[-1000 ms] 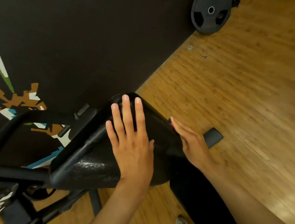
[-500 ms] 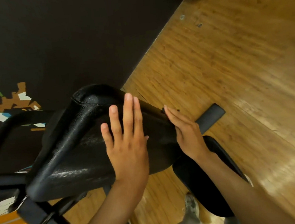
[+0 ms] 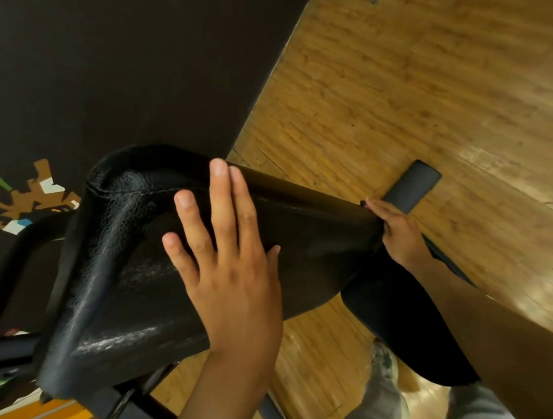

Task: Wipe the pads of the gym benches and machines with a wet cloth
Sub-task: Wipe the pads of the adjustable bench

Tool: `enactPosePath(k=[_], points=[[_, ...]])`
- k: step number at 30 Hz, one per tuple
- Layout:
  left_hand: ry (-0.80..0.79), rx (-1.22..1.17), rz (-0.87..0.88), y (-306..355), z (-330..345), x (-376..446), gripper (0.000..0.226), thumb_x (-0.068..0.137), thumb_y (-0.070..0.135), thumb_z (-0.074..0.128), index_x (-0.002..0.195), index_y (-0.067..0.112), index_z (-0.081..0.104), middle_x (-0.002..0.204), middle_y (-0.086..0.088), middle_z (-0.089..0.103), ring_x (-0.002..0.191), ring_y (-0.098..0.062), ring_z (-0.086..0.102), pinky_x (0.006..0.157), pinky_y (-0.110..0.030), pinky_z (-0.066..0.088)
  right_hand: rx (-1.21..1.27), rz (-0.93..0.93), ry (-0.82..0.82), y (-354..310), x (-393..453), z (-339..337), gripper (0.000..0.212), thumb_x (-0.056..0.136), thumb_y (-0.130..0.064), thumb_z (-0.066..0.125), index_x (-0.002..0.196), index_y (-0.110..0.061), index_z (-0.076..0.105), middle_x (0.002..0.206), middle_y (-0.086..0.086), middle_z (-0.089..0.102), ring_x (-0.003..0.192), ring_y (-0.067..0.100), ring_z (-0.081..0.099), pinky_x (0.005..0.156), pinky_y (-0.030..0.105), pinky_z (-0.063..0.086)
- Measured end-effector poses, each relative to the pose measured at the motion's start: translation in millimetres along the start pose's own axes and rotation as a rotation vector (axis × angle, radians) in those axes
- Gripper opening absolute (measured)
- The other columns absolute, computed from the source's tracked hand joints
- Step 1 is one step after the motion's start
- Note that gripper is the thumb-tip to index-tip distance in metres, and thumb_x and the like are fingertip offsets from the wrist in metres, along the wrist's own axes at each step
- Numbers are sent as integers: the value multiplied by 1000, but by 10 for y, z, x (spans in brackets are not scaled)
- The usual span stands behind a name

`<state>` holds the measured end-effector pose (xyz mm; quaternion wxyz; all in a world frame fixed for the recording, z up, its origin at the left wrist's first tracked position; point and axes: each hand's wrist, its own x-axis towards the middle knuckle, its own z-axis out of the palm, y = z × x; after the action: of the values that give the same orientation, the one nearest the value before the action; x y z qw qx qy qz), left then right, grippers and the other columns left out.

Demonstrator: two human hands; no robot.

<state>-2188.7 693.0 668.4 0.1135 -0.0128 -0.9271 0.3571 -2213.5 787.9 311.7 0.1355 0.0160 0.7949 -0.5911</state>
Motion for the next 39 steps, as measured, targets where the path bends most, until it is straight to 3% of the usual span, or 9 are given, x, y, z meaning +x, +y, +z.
enactPosePath(k=[7, 14, 17, 20, 23, 25, 29, 34, 39], points=[[10, -28, -3, 5, -21, 9, 131, 79, 40, 86, 162, 15, -13, 166, 2, -31, 150, -28, -34, 124, -49, -18, -117, 30, -48, 275, -74, 39, 72, 95, 12, 49, 158, -20, 36, 159, 3, 42, 145, 24, 41, 121, 40, 34], [12, -52, 22, -35, -38, 7, 129, 80, 39, 84, 162, 17, -13, 166, 4, -28, 151, -25, -33, 123, -46, -19, -393, 41, -72, 429, -89, -65, 76, 90, 13, 58, 157, -16, 37, 157, 12, 43, 144, 35, 39, 116, 44, 38], [8, -71, 28, -47, -41, 8, 128, 81, 38, 84, 163, 17, -12, 167, 4, -26, 151, -25, -33, 123, -46, -19, -367, -38, -96, 310, -86, -116, 75, 89, 14, 54, 157, -13, 38, 157, 11, 42, 142, 33, 41, 116, 41, 36], [7, -86, 26, -44, -58, 4, 128, 80, 37, 84, 163, 16, -10, 168, 3, -24, 151, -25, -32, 123, -46, -18, -191, -157, 14, -44, -56, -125, 70, 87, 21, 50, 150, -8, 48, 152, 11, 49, 139, 28, 47, 119, 40, 37], [-9, -91, 29, -48, -89, 5, 125, 80, 34, 84, 164, 15, -7, 168, 3, -24, 152, -25, -30, 124, -45, -18, -53, -220, 74, -447, -86, -176, 65, 90, 22, 50, 148, -5, 50, 151, 10, 51, 141, 22, 47, 121, 22, 28], [-13, -99, 42, -66, -120, -5, 122, 80, 31, 84, 165, 14, -2, 169, 3, -23, 154, -24, -28, 125, -44, -16, -7, -267, 64, -696, -136, -299, 63, 93, 19, 50, 151, -7, 47, 154, 7, 48, 144, 17, 43, 121, 17, 24], [-19, -144, 52, -122, -211, -26, 121, 79, 29, 84, 165, 12, 0, 171, -1, -18, 157, -22, -19, 126, -40, -11, 73, -396, 29, -1300, -279, -517, 64, 98, 14, 49, 155, -11, 39, 161, 2, 39, 150, 8, 32, 124, 25, 25], [-6, -229, -26, -260, -321, -99, 121, 80, 31, 83, 164, 9, -1, 171, -8, -14, 158, -23, -16, 128, -41, -3, 67, -604, 44, -2112, -332, -764, 62, 98, 11, 51, 156, -8, 37, 162, 7, 37, 151, 16, 33, 123, 37, 31], [-18, -251, -66, -360, -363, -141, 121, 81, 34, 81, 163, 6, -3, 171, -12, -11, 158, -26, -14, 128, -45, 4, 120, -709, 100, -3148, -379, -987, 56, 105, 1, 44, 158, -4, 27, 162, 11, 34, 150, 7, 29, 120, 16, 25]])
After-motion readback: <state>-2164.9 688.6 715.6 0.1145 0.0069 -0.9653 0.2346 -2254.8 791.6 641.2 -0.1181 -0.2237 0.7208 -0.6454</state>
